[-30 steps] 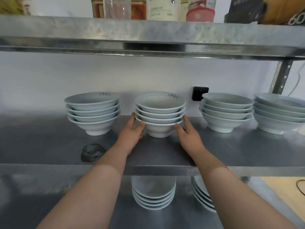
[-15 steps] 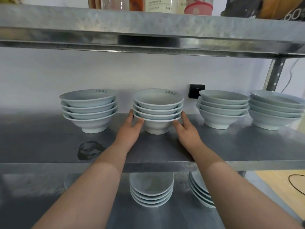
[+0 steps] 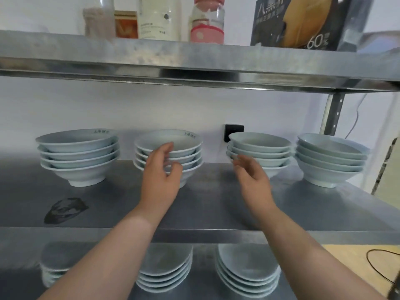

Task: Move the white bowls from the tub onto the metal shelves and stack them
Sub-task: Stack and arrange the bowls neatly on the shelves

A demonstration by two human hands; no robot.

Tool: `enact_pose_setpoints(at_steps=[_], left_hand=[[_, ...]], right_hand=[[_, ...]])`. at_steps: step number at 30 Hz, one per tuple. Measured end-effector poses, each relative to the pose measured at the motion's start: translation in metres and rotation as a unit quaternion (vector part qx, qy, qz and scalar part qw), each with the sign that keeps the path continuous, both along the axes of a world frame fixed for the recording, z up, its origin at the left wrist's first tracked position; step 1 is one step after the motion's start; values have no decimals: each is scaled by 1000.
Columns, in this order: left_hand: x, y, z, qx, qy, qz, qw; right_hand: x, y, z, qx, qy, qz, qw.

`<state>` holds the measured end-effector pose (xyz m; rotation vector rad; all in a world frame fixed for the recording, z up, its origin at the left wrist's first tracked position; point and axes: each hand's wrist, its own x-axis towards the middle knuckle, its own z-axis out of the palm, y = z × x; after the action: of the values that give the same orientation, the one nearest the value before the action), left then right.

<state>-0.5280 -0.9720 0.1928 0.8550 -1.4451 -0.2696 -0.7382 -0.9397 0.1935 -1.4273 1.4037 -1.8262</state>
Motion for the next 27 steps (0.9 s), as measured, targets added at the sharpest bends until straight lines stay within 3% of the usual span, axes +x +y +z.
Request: enact_pose_setpoints(at_steps=[2,4,8,11,13,15,19,27], left_hand=[[-43,0,6,-37,-13,13,999],[-83,-4,8,-14,7,-6,1000],[-156,-23,6,120,39,-68,990],[-189,-36,-1,265,119,-101,952],[-194,-50,-15,302,91,-89,945],[-192,-59,-26,305,33,-91,947],[-190,-67,-33,302,4,-129,945],[-184,-63,-30,251,84,-126,956]], right_hand=[[-39,4,7,-22,17,-22,999],[-78,2,11,-33,20,-43,998],[-144,-15,11,-13,49,-83,995],[-176,-34,-6,48,73,-86,992],[-185,-43,-17,99,82,-64,990],[-187,-50,-20,120,101,-23,987],[-181,-54,-20,121,130,39,983],[-185,-44,-22,83,127,27,988]])
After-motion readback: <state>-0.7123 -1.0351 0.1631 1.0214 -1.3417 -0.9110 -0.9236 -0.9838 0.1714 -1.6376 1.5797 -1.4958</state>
